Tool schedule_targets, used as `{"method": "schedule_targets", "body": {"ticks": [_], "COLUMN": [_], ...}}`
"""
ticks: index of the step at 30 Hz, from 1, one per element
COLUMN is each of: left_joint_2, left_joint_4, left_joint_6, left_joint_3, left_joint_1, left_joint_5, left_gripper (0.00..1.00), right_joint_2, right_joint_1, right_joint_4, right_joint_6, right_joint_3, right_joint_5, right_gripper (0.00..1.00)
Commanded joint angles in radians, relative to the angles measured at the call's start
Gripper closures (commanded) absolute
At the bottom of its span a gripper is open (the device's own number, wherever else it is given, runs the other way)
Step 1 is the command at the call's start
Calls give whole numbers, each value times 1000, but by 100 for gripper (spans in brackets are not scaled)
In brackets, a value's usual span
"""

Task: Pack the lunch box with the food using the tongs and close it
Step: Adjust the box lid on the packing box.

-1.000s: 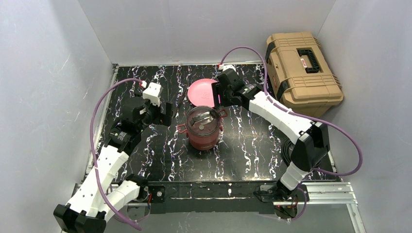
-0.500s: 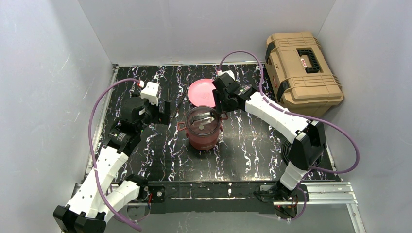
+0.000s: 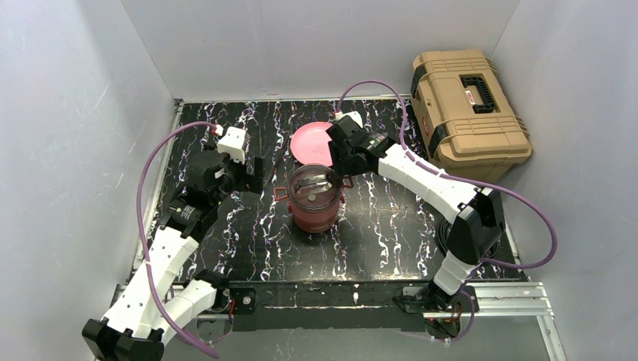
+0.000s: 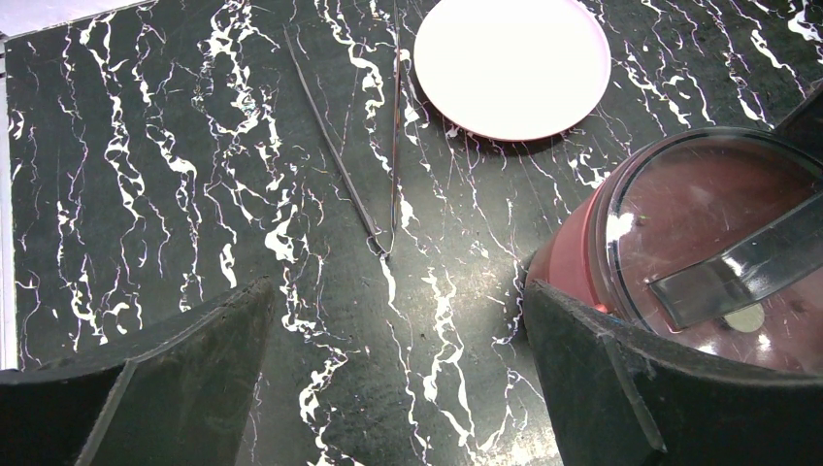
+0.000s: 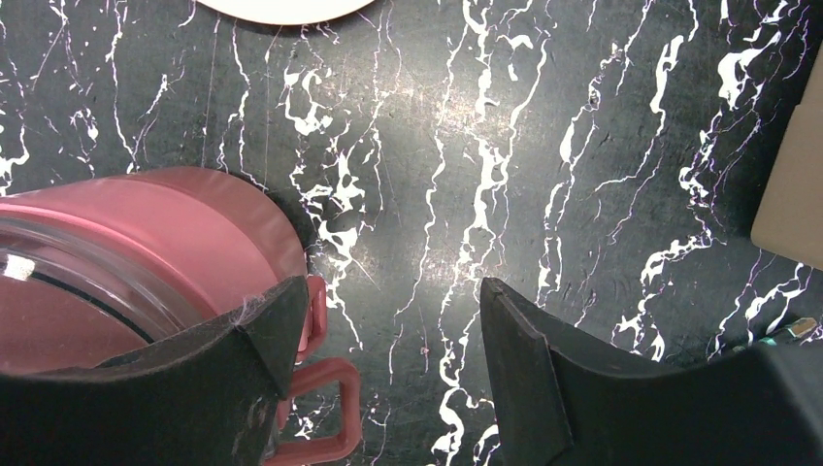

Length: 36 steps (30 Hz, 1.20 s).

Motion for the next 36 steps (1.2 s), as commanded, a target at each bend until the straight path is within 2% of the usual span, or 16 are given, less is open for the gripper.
{"method": "schedule_targets", "body": {"ticks": [1,5,7,11,14,20,27,30,36], "left_joint_2": [-23,-26,-16,24,67,198,321,361,427], "left_joint_4": [4,12,-17,-131,-190,-350,-437,-466,-471], "left_joint_6": [-7,-7,-65,-198,-263,-351,-436,-459,-483], "left_joint_3": [-6,-7,15,136,226,370,446,472,506], "left_joint_1": [4,4,4,3,1,-55,-262,-288,-324], "left_joint_5": [-13,9,26,73,169,256,48,-5,-20], "left_gripper": [2,2,2,2,7,9,9,9,10], "right_joint_2": [-51,-53,-53,-70,-95,-181,-281,-311,-322], "right_joint_1": [7,7,7,6,1,-32,-55,-63,-100], "right_joint_4": [-15,-20,-33,-48,-40,-4,72,119,187], "right_joint_6": [21,16,6,-22,-47,-95,-114,-121,-141], "right_joint_3": [18,32,60,97,91,2,-160,-207,-282], "right_joint_5": [36,69,71,97,98,19,-50,-103,-201], "right_gripper": [26,25,25,21,19,18,22,24,29]}}
